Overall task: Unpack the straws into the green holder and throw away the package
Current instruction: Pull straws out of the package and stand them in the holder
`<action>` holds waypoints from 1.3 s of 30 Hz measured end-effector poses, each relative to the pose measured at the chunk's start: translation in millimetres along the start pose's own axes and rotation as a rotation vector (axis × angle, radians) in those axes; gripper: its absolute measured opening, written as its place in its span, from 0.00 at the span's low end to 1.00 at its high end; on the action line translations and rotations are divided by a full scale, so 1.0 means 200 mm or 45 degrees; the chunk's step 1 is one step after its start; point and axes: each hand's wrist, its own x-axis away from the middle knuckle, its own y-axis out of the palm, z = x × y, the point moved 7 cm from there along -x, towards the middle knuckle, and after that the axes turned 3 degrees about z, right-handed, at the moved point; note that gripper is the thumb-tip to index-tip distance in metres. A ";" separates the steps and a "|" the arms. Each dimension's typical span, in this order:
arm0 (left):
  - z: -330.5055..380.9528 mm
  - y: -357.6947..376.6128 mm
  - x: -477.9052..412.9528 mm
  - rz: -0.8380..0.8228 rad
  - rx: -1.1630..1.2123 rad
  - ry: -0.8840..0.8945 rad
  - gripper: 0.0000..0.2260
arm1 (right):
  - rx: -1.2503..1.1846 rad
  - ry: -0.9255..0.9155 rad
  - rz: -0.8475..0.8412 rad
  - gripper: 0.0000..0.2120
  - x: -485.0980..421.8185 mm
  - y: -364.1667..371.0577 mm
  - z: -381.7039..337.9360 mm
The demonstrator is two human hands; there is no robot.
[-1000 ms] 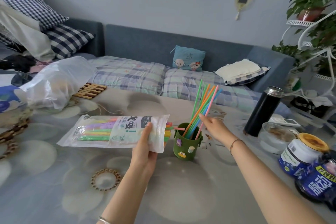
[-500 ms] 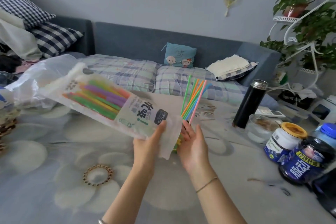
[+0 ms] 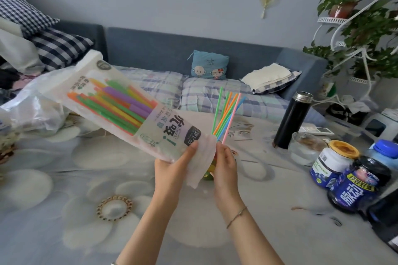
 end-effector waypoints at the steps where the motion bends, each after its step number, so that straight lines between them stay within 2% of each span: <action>1: -0.01 -0.01 -0.01 0.014 0.027 -0.036 0.09 | 0.042 -0.057 -0.001 0.08 0.00 0.00 -0.02; 5: -0.06 -0.06 -0.04 0.067 0.205 -0.214 0.17 | 0.164 -0.255 0.006 0.10 -0.02 -0.04 -0.11; 8: -0.10 -0.10 -0.07 0.073 0.374 -0.368 0.26 | 0.046 -0.233 0.051 0.12 -0.03 -0.09 -0.18; 11: -0.12 -0.13 -0.09 0.139 0.455 -0.409 0.20 | -0.123 -0.140 0.100 0.10 -0.02 -0.11 -0.21; 13: -0.14 -0.10 -0.08 0.107 0.474 -0.434 0.19 | -0.125 -0.085 -0.019 0.07 -0.01 -0.05 -0.18; 15: -0.17 -0.06 -0.05 0.056 0.457 -0.459 0.21 | 0.019 -0.074 -0.152 0.06 0.02 0.02 -0.15; 17: -0.19 -0.05 -0.04 0.059 0.416 -0.451 0.22 | 0.165 -0.129 -0.197 0.08 0.04 0.06 -0.15; 22: -0.20 -0.11 -0.11 0.132 0.471 -0.453 0.23 | 0.195 -0.286 0.036 0.21 -0.05 -0.05 -0.25; 27: -0.16 -0.21 -0.19 0.210 0.455 -0.401 0.19 | 0.012 -0.334 0.116 0.17 -0.25 -0.18 -0.46; 30: -0.14 -0.23 -0.20 0.253 0.472 -0.378 0.13 | 0.164 -0.410 0.183 0.17 -0.33 -0.22 -0.59; 33: -0.15 -0.23 -0.19 0.258 0.482 -0.382 0.07 | 0.521 -0.528 0.180 0.17 -0.39 -0.20 -0.68; 34: -0.15 -0.22 -0.18 0.253 0.474 -0.384 0.08 | 0.642 -0.567 0.146 0.17 -0.40 -0.18 -0.69; 37: -0.15 -0.20 -0.17 0.235 0.482 -0.374 0.18 | 0.959 -0.663 0.008 0.19 -0.38 -0.09 -0.67; 39: -0.15 -0.20 -0.17 0.233 0.480 -0.377 0.20 | 1.147 -0.629 -0.181 0.20 -0.38 -0.01 -0.60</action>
